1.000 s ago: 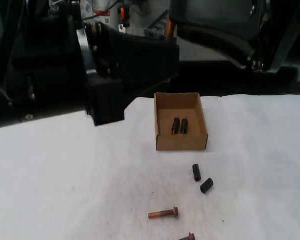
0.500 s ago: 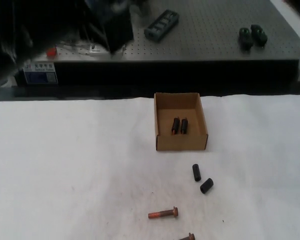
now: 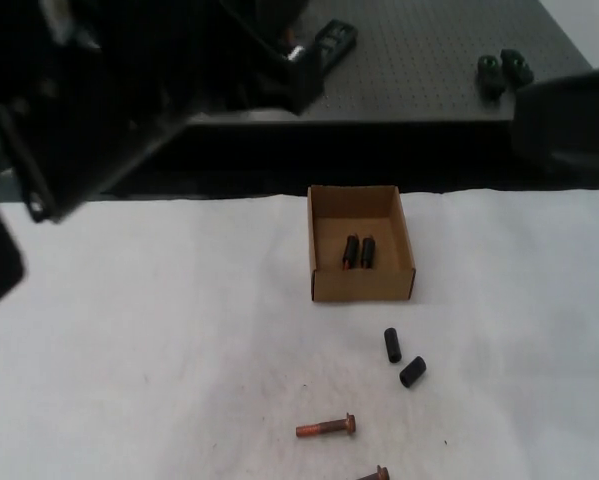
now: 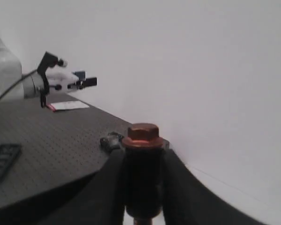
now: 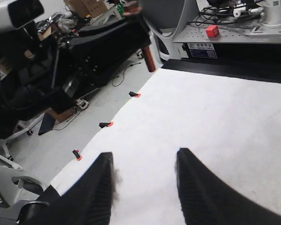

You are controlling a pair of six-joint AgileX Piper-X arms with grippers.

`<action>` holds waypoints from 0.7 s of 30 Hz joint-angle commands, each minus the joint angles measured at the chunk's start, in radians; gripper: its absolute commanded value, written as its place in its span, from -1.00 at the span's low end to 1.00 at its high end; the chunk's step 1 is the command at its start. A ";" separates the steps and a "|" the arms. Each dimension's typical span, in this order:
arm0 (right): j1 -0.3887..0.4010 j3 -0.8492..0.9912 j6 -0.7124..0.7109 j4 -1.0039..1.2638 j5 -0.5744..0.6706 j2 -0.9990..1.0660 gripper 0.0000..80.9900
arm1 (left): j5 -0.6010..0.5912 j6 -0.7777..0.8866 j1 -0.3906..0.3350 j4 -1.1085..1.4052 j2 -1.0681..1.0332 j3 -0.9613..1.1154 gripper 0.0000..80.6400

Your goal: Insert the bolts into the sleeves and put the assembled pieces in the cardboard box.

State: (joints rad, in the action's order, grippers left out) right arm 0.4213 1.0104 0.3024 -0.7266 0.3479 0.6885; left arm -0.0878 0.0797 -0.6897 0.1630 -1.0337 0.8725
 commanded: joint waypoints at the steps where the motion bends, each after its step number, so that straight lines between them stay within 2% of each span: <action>1: -0.005 0.003 -0.011 -0.021 -0.021 -0.009 -0.20 | 0.008 0.144 0.004 0.000 -0.080 0.013 -0.98; 4: -0.005 0.003 -0.008 -0.096 -0.080 -0.027 -0.20 | 0.009 0.220 0.019 -0.108 -0.187 0.071 -0.98; 9: -0.006 0.003 0.004 -0.235 -0.197 -0.120 -0.20 | 0.009 0.227 0.051 -0.270 -0.424 0.261 -0.98; 14: -0.006 0.003 0.057 -0.335 -0.327 -0.251 -0.20 | 0.030 0.199 0.073 -0.516 -0.742 0.616 -0.98; 18: -0.006 0.003 0.072 -0.393 -0.382 -0.325 -0.20 | 0.088 0.093 0.073 -0.777 -0.998 0.944 -0.98; 21: -0.006 0.003 0.072 -0.408 -0.404 -0.344 -0.20 | 0.110 0.086 0.073 -0.934 -1.163 1.168 -0.98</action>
State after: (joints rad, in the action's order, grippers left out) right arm 0.4195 1.0104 0.3673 -1.1121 -0.0227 0.3616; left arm 0.0000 0.1694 -0.6183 -0.7888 -2.2684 2.0933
